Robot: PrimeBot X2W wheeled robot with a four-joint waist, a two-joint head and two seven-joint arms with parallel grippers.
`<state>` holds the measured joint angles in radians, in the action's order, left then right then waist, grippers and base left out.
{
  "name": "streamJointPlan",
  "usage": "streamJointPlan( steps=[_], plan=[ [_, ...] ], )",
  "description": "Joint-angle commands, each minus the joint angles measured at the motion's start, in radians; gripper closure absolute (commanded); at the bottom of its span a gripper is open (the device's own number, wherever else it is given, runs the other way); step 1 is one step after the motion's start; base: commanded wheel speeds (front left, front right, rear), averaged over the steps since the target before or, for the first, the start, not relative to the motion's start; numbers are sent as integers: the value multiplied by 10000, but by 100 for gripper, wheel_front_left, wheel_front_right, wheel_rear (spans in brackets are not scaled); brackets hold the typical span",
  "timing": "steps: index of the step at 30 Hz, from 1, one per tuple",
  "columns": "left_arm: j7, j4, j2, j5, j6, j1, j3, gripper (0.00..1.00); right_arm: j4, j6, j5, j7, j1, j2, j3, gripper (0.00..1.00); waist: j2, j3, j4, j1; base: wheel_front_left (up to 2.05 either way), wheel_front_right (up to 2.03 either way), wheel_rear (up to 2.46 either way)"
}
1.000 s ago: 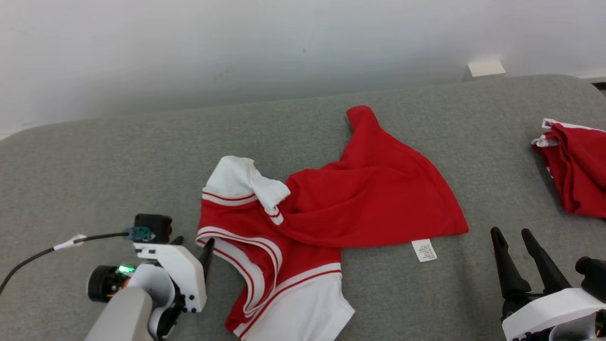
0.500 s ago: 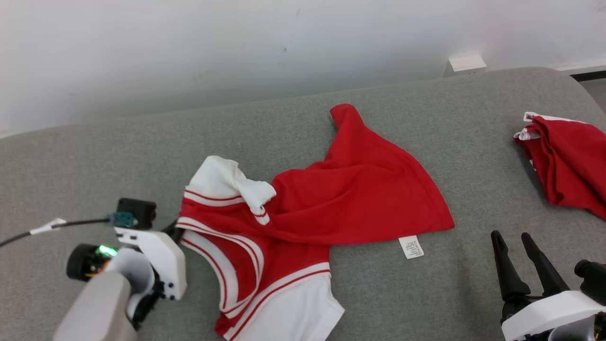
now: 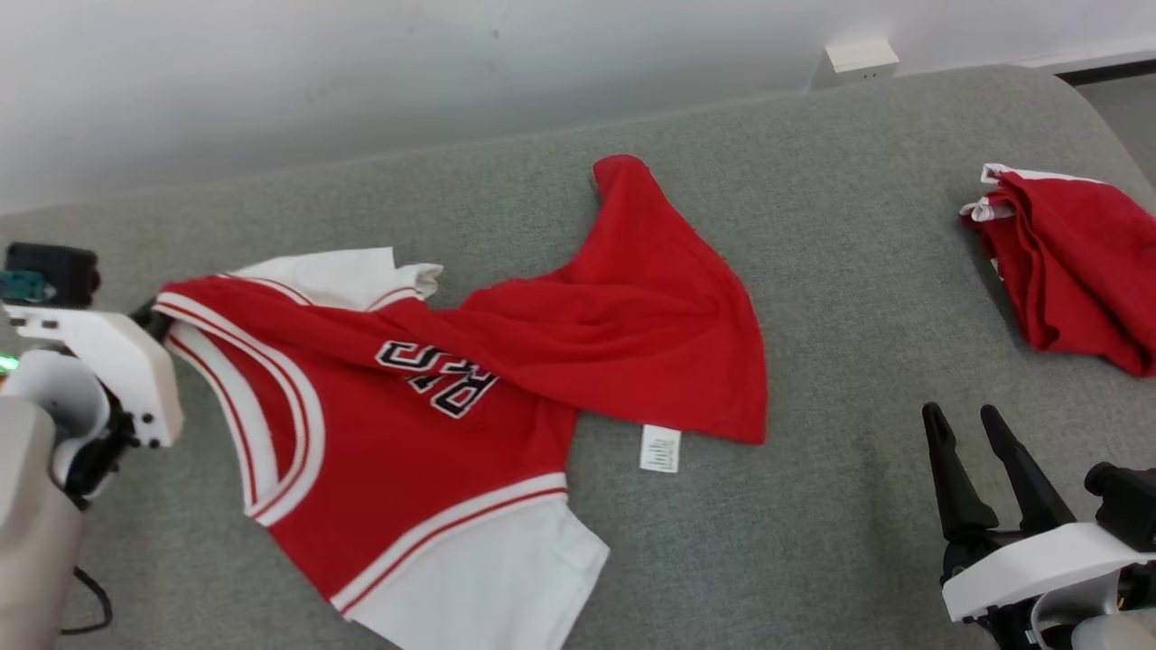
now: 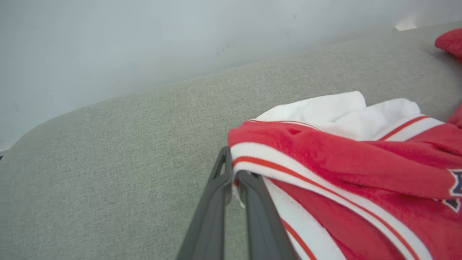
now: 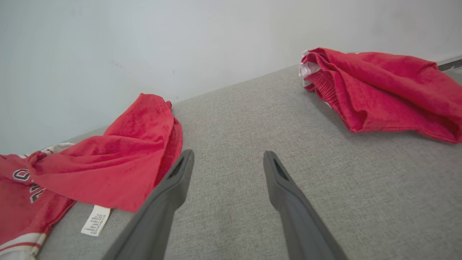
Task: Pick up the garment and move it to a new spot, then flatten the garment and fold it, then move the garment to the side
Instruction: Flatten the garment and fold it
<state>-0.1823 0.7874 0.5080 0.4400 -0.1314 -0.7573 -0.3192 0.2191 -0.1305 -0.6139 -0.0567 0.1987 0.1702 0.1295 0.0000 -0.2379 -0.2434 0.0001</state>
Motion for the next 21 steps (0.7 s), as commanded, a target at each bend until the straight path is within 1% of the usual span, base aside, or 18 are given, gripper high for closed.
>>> streamJointPlan(
  steps=[1,4,8,9,10,15,17,21],
  plan=[
    [184,271,276,118,22,-343,-43,100,45,-3,-34,-92,165,14,66,0,0,-201,-204,-1,0,0,0],
    [571,755,546,102,21,-831,-145,100,121,-3,-70,-163,282,7,155,0,0,-330,-316,-1,0,0,0],
    [926,1406,657,-16,19,-1265,-402,100,242,-3,-84,-161,377,9,294,0,0,-385,-354,-1,0,0,0],
    [1000,1591,631,35,19,-1325,-433,78,270,-3,-90,-153,427,-3,360,0,0,-350,-350,-1,0,0,0],
    [1082,1771,575,152,19,-1342,-431,0,306,-3,-93,-152,451,-3,412,0,0,-292,-339,-1,0,0,0],
    [1417,2153,173,420,18,-1042,-1030,0,520,-1,-156,-176,289,60,555,0,0,274,-57,-1,0,0,0],
    [1646,2062,106,407,18,-886,-1384,0,585,-3,-197,-194,172,122,542,0,0,542,136,-1,0,0,0],
    [2141,1812,32,628,18,-566,-1787,0,615,-1,-240,-179,-48,181,430,0,0,1019,573,-1,0,0,0]
  ],
)
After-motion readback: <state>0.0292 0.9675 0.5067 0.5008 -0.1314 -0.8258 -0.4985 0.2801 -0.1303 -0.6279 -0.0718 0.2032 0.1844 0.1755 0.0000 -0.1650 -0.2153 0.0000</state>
